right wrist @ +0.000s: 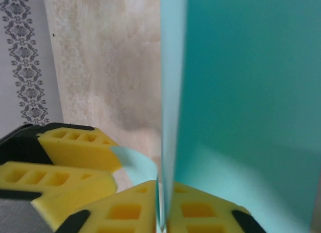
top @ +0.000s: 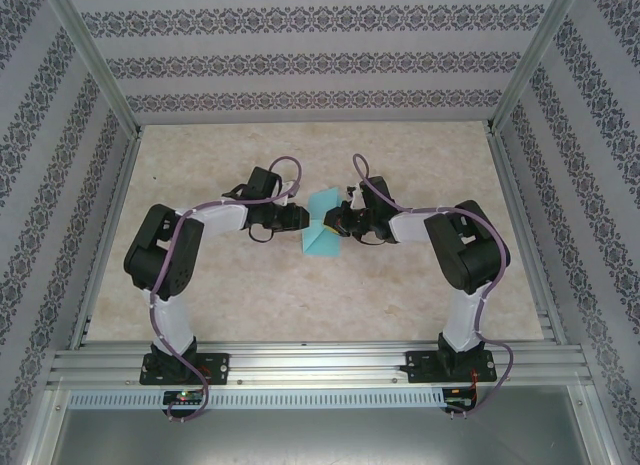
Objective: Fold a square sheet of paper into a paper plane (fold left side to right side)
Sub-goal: Turn over the paper at the center of the table.
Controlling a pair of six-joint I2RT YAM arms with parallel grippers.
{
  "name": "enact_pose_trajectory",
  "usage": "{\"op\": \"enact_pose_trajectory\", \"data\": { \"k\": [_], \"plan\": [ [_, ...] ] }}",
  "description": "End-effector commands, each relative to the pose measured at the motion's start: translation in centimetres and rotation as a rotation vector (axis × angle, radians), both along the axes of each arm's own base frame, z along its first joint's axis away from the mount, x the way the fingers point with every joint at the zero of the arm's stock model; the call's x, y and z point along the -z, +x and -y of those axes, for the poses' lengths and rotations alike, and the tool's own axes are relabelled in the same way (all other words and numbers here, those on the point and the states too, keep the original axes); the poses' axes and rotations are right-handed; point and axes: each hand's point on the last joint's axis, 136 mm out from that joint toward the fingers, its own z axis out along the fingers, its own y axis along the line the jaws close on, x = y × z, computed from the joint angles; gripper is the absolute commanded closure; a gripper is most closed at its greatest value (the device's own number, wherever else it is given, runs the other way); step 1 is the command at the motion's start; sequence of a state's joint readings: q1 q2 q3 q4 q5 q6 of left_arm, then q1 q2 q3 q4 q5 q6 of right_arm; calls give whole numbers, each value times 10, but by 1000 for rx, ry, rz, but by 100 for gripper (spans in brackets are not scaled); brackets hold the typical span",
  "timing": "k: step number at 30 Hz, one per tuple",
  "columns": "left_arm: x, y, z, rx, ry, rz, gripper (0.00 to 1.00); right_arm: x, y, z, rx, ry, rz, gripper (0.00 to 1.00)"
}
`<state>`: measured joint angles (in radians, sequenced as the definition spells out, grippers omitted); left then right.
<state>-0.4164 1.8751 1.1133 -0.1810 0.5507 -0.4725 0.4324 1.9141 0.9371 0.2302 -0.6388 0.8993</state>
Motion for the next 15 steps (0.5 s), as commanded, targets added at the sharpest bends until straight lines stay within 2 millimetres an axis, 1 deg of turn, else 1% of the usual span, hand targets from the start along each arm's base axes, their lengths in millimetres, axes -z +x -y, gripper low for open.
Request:
{"op": "enact_pose_trajectory", "data": {
  "k": [1, 3, 5, 7, 9, 10, 15],
  "plan": [
    [-32, 8, -20, -49, -2, 92, 56, -21, 6, -7, -25, 28, 70, 97],
    [-43, 4, -28, -74, -13, 113, 46, -32, 8, -6, -26, 39, 102, 100],
    [-57, -1, -35, -105, -42, 133, 35, -46, 10, -4, -32, 54, 143, 100],
    [-71, -9, -41, -134, -85, 147, 19, -69, 12, -1, -39, 90, 194, 100],
    [-87, -16, -42, -153, -145, 156, 2, -93, 12, 1, -46, 137, 247, 100],
    [-96, -20, -40, -152, -186, 163, 0, -105, 11, 4, -46, 161, 272, 100],
    [-141, -32, -28, -141, -393, 168, 0, -161, 4, 10, -64, 274, 356, 100]
  ]
}}
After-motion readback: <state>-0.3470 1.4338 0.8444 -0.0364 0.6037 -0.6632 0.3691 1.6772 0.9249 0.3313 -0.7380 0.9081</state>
